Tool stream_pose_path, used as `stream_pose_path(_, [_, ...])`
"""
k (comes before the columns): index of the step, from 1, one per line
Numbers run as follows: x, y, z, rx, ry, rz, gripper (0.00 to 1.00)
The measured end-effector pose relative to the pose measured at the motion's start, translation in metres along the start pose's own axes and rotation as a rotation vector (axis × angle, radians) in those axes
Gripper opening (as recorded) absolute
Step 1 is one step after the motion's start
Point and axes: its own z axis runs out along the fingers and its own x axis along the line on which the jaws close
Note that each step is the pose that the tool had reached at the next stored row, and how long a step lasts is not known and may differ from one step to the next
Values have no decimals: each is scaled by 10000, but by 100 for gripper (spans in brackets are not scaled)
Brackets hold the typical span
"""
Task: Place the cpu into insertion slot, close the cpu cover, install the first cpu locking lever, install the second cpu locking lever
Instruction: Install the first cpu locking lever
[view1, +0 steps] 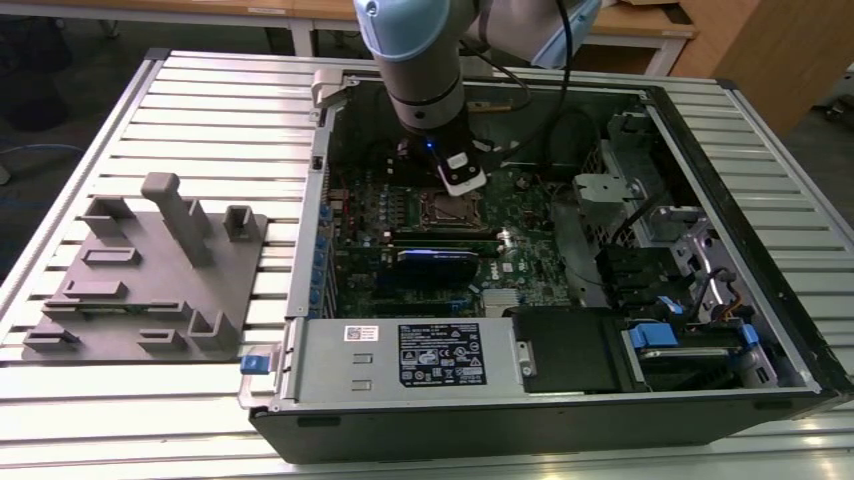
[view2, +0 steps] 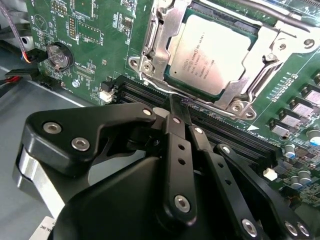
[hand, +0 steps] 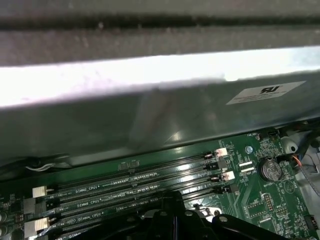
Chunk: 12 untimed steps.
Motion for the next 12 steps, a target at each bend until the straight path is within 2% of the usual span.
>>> stream_pose_path(12, [-96,1,15,13,32,17,10])
